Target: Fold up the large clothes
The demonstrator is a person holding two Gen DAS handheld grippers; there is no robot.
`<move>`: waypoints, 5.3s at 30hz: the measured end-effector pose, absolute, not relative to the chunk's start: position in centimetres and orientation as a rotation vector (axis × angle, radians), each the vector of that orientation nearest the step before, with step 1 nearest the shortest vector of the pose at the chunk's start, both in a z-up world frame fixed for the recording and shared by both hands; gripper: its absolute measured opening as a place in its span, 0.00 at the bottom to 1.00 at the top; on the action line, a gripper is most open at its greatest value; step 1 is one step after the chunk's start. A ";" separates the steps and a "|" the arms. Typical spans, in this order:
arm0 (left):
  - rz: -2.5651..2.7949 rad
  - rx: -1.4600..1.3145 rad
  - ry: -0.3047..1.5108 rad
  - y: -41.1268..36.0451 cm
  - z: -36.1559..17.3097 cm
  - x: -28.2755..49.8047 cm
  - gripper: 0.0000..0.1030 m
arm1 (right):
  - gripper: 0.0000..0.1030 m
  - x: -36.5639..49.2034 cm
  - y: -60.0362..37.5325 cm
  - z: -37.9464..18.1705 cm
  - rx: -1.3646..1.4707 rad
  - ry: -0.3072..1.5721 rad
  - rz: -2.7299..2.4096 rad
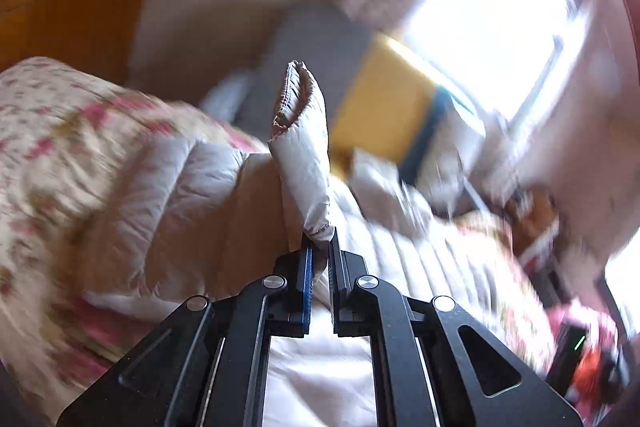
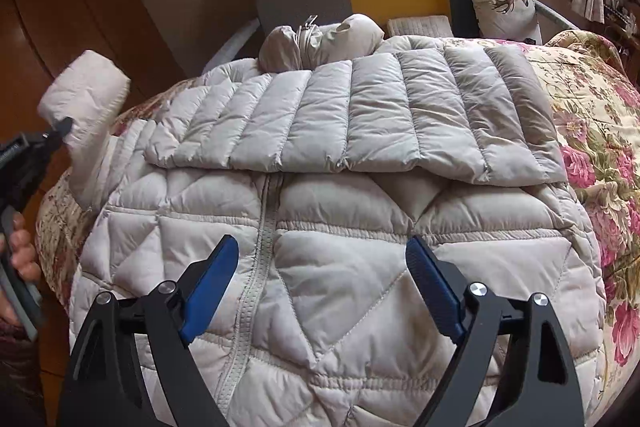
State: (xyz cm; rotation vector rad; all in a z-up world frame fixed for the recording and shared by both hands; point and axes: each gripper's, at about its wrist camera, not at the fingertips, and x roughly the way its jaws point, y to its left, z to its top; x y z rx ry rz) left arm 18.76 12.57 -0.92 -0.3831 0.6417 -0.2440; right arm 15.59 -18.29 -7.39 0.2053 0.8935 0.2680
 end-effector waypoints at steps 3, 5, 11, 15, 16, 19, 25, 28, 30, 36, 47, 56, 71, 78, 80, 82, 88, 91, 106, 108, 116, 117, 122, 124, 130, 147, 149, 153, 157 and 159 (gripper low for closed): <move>-0.254 -0.277 0.728 7.9 -3.5 19.1 0.06 | 0.79 15.1 -19.0 -6.8 0.249 0.886 0.307; -0.212 -0.179 0.784 5.3 -5.4 19.3 0.06 | 0.77 15.2 -19.4 -6.6 0.279 0.892 0.330; -0.206 -0.070 0.793 2.7 -6.4 18.2 0.34 | 0.72 16.5 -19.5 -6.8 0.342 0.915 0.380; -0.173 -0.037 0.761 2.4 -5.8 17.0 0.52 | 0.70 17.6 -18.8 -6.7 0.384 0.922 0.416; -0.158 -0.027 0.756 2.6 -5.6 16.6 0.52 | 0.69 17.9 -18.5 -6.8 0.396 0.924 0.425; -0.123 -0.019 0.746 3.4 -5.2 16.3 0.52 | 0.68 18.7 -17.4 -6.8 0.423 0.935 0.459; -0.071 -0.043 0.761 5.4 -5.5 14.4 0.52 | 0.65 20.2 -14.3 -7.2 0.447 0.966 0.510; -0.051 -0.059 0.762 6.7 -5.7 13.6 0.52 | 0.61 20.9 -12.7 -7.3 0.442 0.979 0.526; -0.041 -0.070 0.771 7.3 -5.9 13.3 0.52 | 0.53 21.5 -11.5 -7.5 0.434 1.000 0.531; -0.014 -0.094 0.775 8.8 -6.3 12.6 0.52 | 0.19 22.7 -8.0 -8.5 0.371 1.054 0.534; 0.088 -0.187 0.782 12.4 -7.1 11.3 0.68 | 0.06 19.4 -6.1 -2.7 0.178 0.861 0.528; 0.196 -0.240 0.838 15.4 -7.2 13.7 0.68 | 0.05 19.4 -12.6 0.4 0.265 0.747 0.421; 0.257 -0.222 0.911 15.7 -8.3 19.2 0.72 | 0.05 20.7 -23.9 -3.4 0.293 0.781 0.094; 0.267 -0.222 0.926 15.8 -9.3 19.4 0.75 | 0.05 20.8 -27.5 -8.0 0.348 0.890 0.014; 0.266 -0.221 0.908 15.8 -8.4 18.7 0.75 | 0.07 20.6 -28.1 -8.3 0.374 0.892 0.026; 0.242 -0.207 0.846 15.5 -6.3 17.7 0.75 | 0.23 19.9 -28.5 -7.7 0.386 0.870 0.042; 0.126 -0.107 0.696 13.8 -1.2 17.7 0.75 | 0.54 18.8 -27.0 -3.7 0.356 0.750 0.099; 0.029 -0.112 0.709 12.7 -0.8 20.8 0.75 | 0.54 20.1 -24.4 -3.4 0.310 0.763 0.157; -0.090 -0.206 0.951 10.7 -10.3 30.8 0.87 | 0.53 25.7 -21.6 -11.0 0.081 0.913 0.069; -0.069 -0.178 0.939 10.3 -10.5 30.5 0.87 | 0.53 25.8 -21.1 -11.6 0.046 0.898 0.060; 0.105 -0.082 0.866 9.7 -7.0 25.6 0.89 | 0.67 24.7 -21.8 -10.3 0.095 0.889 0.074; 0.105 -0.078 0.857 9.6 -6.6 24.8 0.89 | 0.78 24.3 -22.1 -9.8 0.111 0.882 0.078; 0.096 -0.062 0.826 9.4 -5.0 19.6 0.89 | 0.85 20.8 -22.1 -8.2 0.118 0.861 0.100; 0.093 -0.062 0.819 9.4 -4.6 17.6 0.89 | 0.86 19.1 -22.4 -8.1 0.127 0.872 0.115; 0.091 -0.051 0.801 10.1 -4.2 12.8 0.89 | 0.90 13.5 -24.6 -8.3 0.145 0.902 0.135; 0.085 -0.139 0.872 13.2 -6.6 5.8 0.89 | 0.91 6.0 -30.7 -9.7 0.179 0.989 0.034; 0.045 -0.161 0.891 13.5 -7.1 4.7 0.89 | 0.91 5.2 -32.0 -9.9 0.198 0.995 0.018; -0.029 -0.206 0.939 14.3 -8.6 2.5 0.82 | 0.91 3.2 -35.0 -10.8 0.281 1.031 0.026; -0.103 -0.328 1.020 15.6 -11.0 0.5 0.72 | 0.91 0.6 -37.1 -12.4 0.379 1.077 0.099; -0.150 -0.393 1.039 15.9 -11.9 -0.5 0.66 | 0.92 -0.6 -37.5 -12.9 0.410 1.081 0.132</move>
